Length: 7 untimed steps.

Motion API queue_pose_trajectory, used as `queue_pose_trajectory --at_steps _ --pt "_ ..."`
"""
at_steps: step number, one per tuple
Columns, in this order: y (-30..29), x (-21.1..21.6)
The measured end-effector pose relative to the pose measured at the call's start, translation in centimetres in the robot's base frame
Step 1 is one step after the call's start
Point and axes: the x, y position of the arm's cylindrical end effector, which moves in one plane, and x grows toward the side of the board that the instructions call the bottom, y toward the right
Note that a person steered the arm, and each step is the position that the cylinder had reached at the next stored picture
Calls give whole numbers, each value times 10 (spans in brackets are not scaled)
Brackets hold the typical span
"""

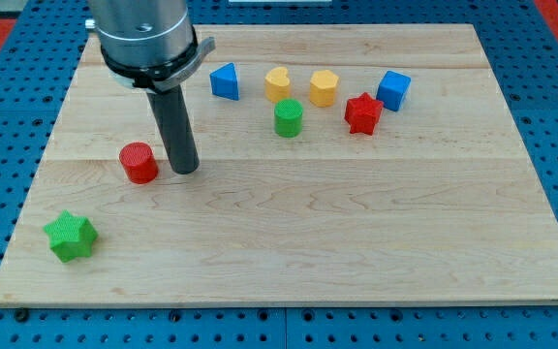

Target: Place red circle diagonal to green star

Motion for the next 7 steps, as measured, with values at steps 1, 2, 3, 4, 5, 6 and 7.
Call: queue_pose_trajectory --at_steps 1,2,3,4,5,6,7 --pt "9 -48" --pt "-70 -42" --pt "-32 -20" --pt "-13 5" --pt "20 -22" --pt "-70 -32" --pt "-100 -13"
